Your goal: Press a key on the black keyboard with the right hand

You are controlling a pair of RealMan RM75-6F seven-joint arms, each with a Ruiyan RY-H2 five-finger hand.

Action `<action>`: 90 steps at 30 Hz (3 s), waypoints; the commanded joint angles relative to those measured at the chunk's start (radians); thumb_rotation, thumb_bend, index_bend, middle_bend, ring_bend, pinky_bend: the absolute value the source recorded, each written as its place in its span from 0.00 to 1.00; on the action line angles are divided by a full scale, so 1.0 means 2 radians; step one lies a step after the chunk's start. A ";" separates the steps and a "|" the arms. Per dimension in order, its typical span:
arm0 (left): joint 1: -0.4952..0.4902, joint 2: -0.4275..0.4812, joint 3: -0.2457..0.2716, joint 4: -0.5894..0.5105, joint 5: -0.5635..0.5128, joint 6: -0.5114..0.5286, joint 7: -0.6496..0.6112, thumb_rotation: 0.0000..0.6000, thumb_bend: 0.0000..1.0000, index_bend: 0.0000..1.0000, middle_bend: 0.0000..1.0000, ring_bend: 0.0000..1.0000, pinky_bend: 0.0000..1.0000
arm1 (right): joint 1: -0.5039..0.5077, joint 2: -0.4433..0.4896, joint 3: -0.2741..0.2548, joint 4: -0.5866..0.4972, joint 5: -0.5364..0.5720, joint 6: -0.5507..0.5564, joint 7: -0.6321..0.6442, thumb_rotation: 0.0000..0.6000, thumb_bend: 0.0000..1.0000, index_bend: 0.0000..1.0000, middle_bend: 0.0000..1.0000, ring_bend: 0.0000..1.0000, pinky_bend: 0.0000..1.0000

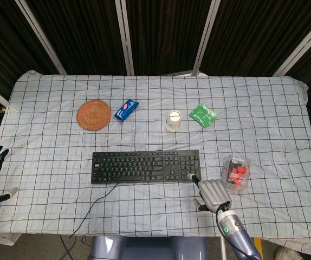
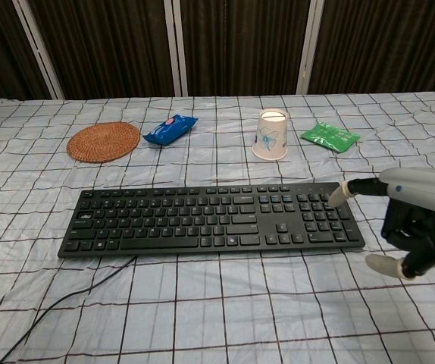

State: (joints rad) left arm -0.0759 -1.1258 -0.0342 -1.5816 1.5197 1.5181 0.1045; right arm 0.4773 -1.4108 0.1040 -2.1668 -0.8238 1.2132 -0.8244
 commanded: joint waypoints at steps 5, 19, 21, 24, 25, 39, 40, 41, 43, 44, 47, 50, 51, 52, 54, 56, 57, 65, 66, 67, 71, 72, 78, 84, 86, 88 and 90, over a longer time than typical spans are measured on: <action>-0.001 -0.002 0.000 0.000 0.001 -0.001 0.004 1.00 0.07 0.00 0.00 0.00 0.00 | 0.029 -0.050 0.020 0.021 0.038 0.029 -0.011 1.00 0.38 0.14 0.92 0.88 0.83; -0.003 -0.002 -0.001 0.002 -0.006 -0.007 -0.001 1.00 0.07 0.00 0.00 0.00 0.00 | 0.058 -0.082 0.026 0.077 0.117 0.046 -0.013 1.00 0.40 0.14 0.92 0.88 0.83; -0.003 -0.002 -0.002 0.001 -0.006 -0.007 0.000 1.00 0.07 0.00 0.00 0.00 0.00 | 0.059 -0.086 0.025 0.085 0.126 0.043 -0.008 1.00 0.41 0.14 0.92 0.88 0.83; -0.003 -0.003 -0.002 0.001 -0.006 -0.008 0.002 1.00 0.07 0.00 0.00 0.00 0.00 | 0.065 -0.089 0.027 0.095 0.132 0.042 -0.005 1.00 0.41 0.14 0.92 0.88 0.83; -0.003 -0.003 -0.002 0.001 -0.006 -0.008 0.003 1.00 0.07 0.00 0.00 0.00 0.00 | 0.067 -0.090 0.029 0.096 0.134 0.042 -0.003 1.00 0.41 0.14 0.92 0.88 0.83; -0.005 -0.003 -0.002 0.000 -0.010 -0.013 0.004 1.00 0.07 0.00 0.00 0.00 0.00 | 0.087 -0.099 0.038 0.115 0.160 0.042 0.004 1.00 0.41 0.14 0.92 0.88 0.83; -0.004 -0.003 -0.002 0.000 -0.011 -0.013 0.004 1.00 0.07 0.00 0.00 0.00 0.00 | 0.088 -0.099 0.039 0.118 0.162 0.041 0.005 1.00 0.41 0.14 0.92 0.88 0.83; -0.004 -0.003 -0.002 0.000 -0.012 -0.013 0.004 1.00 0.07 0.00 0.00 0.00 0.00 | 0.088 -0.099 0.039 0.120 0.164 0.041 0.006 1.00 0.41 0.14 0.92 0.88 0.83; -0.005 -0.003 -0.002 0.000 -0.013 -0.014 0.003 1.00 0.07 0.00 0.00 0.00 0.00 | 0.090 -0.100 0.041 0.123 0.167 0.039 0.009 1.00 0.42 0.14 0.92 0.88 0.83; -0.005 -0.003 -0.002 0.000 -0.013 -0.014 0.003 1.00 0.07 0.00 0.00 0.00 0.00 | 0.091 -0.100 0.041 0.124 0.168 0.038 0.010 1.00 0.42 0.14 0.92 0.88 0.83; -0.005 -0.003 -0.003 0.001 -0.013 -0.014 0.003 1.00 0.07 0.00 0.00 0.00 0.00 | 0.094 -0.100 0.041 0.127 0.170 0.037 0.010 1.00 0.42 0.14 0.92 0.88 0.83; -0.005 -0.003 -0.002 0.001 -0.013 -0.014 0.002 1.00 0.07 0.00 0.00 0.00 0.00 | 0.096 -0.102 0.040 0.129 0.174 0.037 0.010 1.00 0.42 0.14 0.92 0.88 0.83; -0.005 -0.003 -0.002 0.001 -0.013 -0.015 0.002 1.00 0.07 0.00 0.00 0.00 0.00 | 0.096 -0.103 0.039 0.130 0.175 0.037 0.010 1.00 0.42 0.14 0.92 0.88 0.83; -0.005 -0.003 -0.002 0.001 -0.013 -0.015 0.002 1.00 0.07 0.00 0.00 0.00 0.00 | 0.097 -0.104 0.039 0.131 0.176 0.036 0.011 1.00 0.42 0.14 0.92 0.88 0.83; -0.006 -0.003 -0.003 0.002 -0.014 -0.015 0.001 1.00 0.07 0.00 0.00 0.00 0.00 | 0.096 -0.107 0.035 0.133 0.179 0.035 0.012 1.00 0.42 0.14 0.92 0.88 0.83; -0.006 -0.004 -0.003 0.002 -0.015 -0.016 0.002 1.00 0.07 0.00 0.00 0.00 0.00 | 0.096 -0.111 0.031 0.137 0.179 0.035 0.014 1.00 0.42 0.14 0.92 0.88 0.83; -0.006 -0.004 -0.003 0.002 -0.015 -0.016 0.002 1.00 0.07 0.00 0.00 0.00 0.00 | 0.096 -0.113 0.030 0.139 0.179 0.035 0.015 1.00 0.42 0.14 0.92 0.88 0.83; -0.007 -0.005 -0.003 0.004 -0.015 -0.018 0.002 1.00 0.07 0.00 0.00 0.00 0.00 | 0.098 -0.119 0.029 0.150 0.184 0.036 0.020 1.00 0.42 0.14 0.92 0.88 0.83; -0.007 -0.005 -0.003 0.004 -0.015 -0.018 0.001 1.00 0.07 0.00 0.00 0.00 0.00 | 0.098 -0.119 0.029 0.150 0.183 0.036 0.020 1.00 0.43 0.14 0.92 0.89 0.83; -0.007 -0.005 -0.003 0.004 -0.015 -0.018 0.001 1.00 0.07 0.00 0.00 0.00 0.00 | 0.098 -0.120 0.029 0.150 0.183 0.037 0.021 1.00 0.43 0.14 0.92 0.89 0.83; -0.007 -0.005 -0.004 0.004 -0.015 -0.017 0.001 1.00 0.07 0.00 0.00 0.00 0.00 | 0.099 -0.122 0.027 0.146 0.182 0.041 0.020 1.00 0.43 0.14 0.92 0.89 0.83; -0.007 -0.005 -0.004 0.004 -0.015 -0.017 0.000 1.00 0.07 0.00 0.00 0.00 0.00 | 0.100 -0.122 0.027 0.145 0.181 0.042 0.020 1.00 0.43 0.14 0.92 0.89 0.83; -0.007 -0.004 -0.003 0.004 -0.014 -0.016 -0.002 1.00 0.07 0.00 0.00 0.00 0.00 | 0.100 -0.103 0.036 0.113 0.143 0.055 0.030 1.00 0.43 0.14 0.91 0.87 0.81; -0.007 -0.001 -0.001 0.001 -0.014 -0.018 -0.001 1.00 0.07 0.00 0.00 0.00 0.00 | 0.091 -0.056 0.033 0.044 0.034 0.074 0.053 1.00 0.31 0.08 0.37 0.30 0.40; -0.007 0.000 0.000 0.000 -0.012 -0.017 -0.002 1.00 0.07 0.00 0.00 0.00 0.00 | 0.085 -0.027 0.017 0.018 -0.005 0.069 0.058 1.00 0.26 0.06 0.19 0.10 0.24; -0.006 0.000 0.000 -0.001 -0.009 -0.015 -0.003 1.00 0.07 0.00 0.00 0.00 0.00 | 0.073 0.007 -0.006 0.002 -0.050 0.064 0.071 1.00 0.22 0.05 0.08 0.02 0.18; -0.005 0.001 0.001 -0.001 -0.006 -0.013 -0.004 1.00 0.07 0.00 0.00 0.00 0.00 | 0.059 0.034 -0.026 -0.003 -0.085 0.067 0.080 1.00 0.20 0.04 0.02 0.00 0.14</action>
State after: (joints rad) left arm -0.0868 -1.1252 -0.0326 -1.5840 1.5058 1.4915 0.0981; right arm 0.6406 -1.4451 0.1223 -2.1154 -0.8731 1.3444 -0.7058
